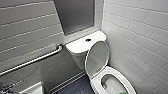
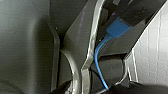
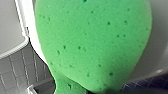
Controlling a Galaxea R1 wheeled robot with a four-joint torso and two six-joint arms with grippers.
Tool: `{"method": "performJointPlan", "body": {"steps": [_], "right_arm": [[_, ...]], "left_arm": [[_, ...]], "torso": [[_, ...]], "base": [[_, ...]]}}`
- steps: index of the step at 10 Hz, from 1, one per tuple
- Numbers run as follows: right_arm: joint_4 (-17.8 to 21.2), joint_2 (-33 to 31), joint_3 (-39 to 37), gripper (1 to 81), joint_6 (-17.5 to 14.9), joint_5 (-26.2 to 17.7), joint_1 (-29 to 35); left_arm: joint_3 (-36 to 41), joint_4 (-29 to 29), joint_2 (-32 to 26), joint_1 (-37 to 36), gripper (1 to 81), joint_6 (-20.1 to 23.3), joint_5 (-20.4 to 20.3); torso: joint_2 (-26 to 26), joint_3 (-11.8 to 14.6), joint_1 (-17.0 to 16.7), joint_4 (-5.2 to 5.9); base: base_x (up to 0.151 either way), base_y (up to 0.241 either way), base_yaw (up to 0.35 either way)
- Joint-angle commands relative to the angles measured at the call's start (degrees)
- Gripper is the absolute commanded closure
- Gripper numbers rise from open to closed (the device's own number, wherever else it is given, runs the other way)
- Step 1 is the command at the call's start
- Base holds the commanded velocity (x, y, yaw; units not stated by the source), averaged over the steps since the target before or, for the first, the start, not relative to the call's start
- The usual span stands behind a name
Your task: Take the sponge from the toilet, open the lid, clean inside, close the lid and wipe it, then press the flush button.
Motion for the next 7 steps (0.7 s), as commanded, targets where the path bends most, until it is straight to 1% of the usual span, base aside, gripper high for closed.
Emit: {"method": "performJointPlan", "body": {"steps": [1, 3, 5, 6, 7], "right_arm": [[-1.3, -5.3, 2.8, 81.1, -0.1, -3.0, -1.6], [-2.5, -8.0, 3.0, 81.1, -0.1, -2.6, -5.9], [-4.9, -10.1, 2.3, 81.1, -0.1, -0.9, -11.3], [-6.1, -10.2, 0.5, 81.1, 0.0, -0.4, -14.5], [-6.0, -9.7, -2.2, 81.1, -0.2, 0.0, -17.7]], "left_arm": [[1.2, 1.0, -1.1, 1.0, 1.0, 0.4, 3.3], [1.3, 0.8, -1.7, 0.7, 1.0, 0.4, 3.1], [2.9, 0.5, -3.3, -0.4, 1.0, -0.1, 3.0], [4.7, 0.5, -4.9, -1.1, 1.0, -0.2, 3.0], [6.7, 0.4, -6.7, -2.0, 1.0, -0.2, 3.0]], "torso": [[0.0, 0.0, 0.0, 0.0], [0.0, 0.0, 0.0, 0.0], [0.0, 0.0, 0.0, 0.0], [0.0, 0.0, 0.0, 0.0], [0.0, 0.0, 0.0, 0.0]], "base": [[0.0, 0.0, 0.0], [0.0, 0.0, 0.0], [0.0, 0.0, 0.0], [0.0, 0.0, 0.0], [0.0, 0.0, 0.0]]}}
